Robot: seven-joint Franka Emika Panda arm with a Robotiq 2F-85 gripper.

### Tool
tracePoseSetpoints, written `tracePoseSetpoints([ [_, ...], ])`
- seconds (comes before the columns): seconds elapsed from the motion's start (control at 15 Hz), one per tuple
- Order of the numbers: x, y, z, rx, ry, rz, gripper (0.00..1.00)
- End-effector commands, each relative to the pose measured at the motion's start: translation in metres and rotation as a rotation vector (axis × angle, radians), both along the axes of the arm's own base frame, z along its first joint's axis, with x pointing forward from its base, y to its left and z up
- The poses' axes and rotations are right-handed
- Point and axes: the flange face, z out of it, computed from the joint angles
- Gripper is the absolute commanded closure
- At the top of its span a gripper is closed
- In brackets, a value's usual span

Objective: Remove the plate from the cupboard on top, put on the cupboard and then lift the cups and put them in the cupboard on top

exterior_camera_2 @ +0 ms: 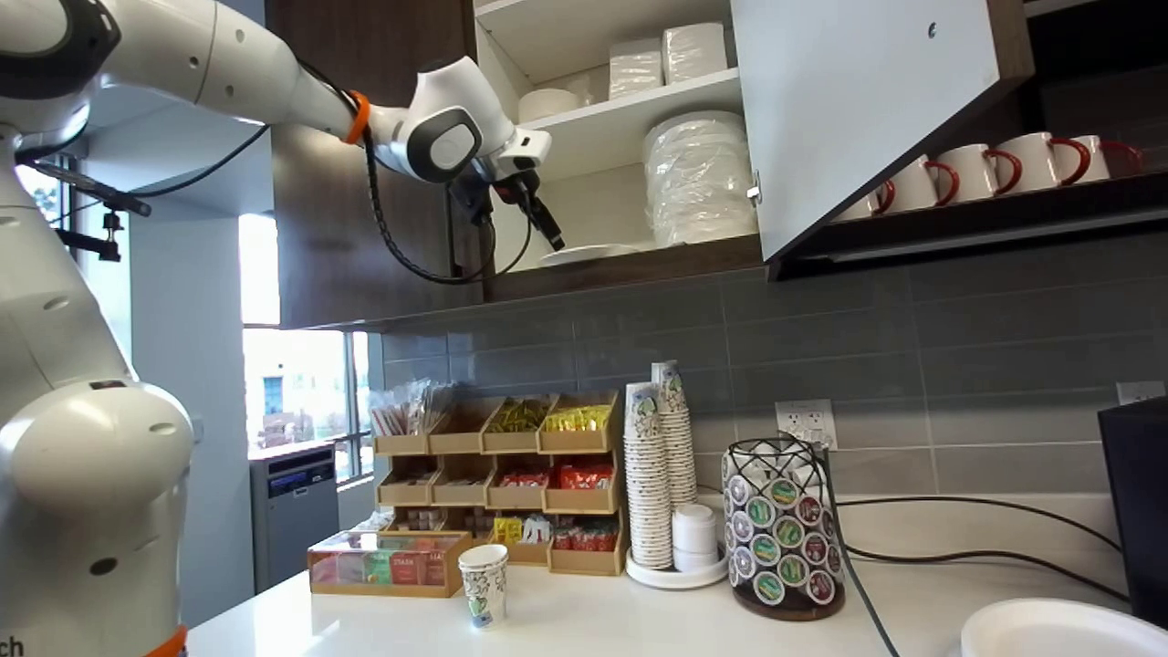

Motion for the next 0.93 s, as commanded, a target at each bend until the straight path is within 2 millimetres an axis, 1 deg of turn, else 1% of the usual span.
tracePoseSetpoints([
  [0.0, 0.02, -0.005, 0.0, 0.071, 0.041, -0.012, 0.0],
  [0.27, 0.038, -0.014, -0.003, 0.118, 0.056, -0.036, 0.0],
  [0.33, 0.042, -0.016, -0.003, 0.129, 0.058, -0.039, 0.02],
  [0.47, 0.05, -0.019, -0.006, 0.14, 0.065, -0.046, 0.14],
  [0.6, 0.056, -0.02, -0.009, 0.146, 0.077, -0.046, 0.38],
  [0.67, 0.059, -0.02, -0.011, 0.15, 0.085, -0.047, 0.45],
  [0.73, 0.061, -0.02, -0.012, 0.157, 0.087, -0.043, 0.48],
  [0.87, 0.065, -0.022, -0.015, 0.165, 0.097, -0.048, 0.58],
])
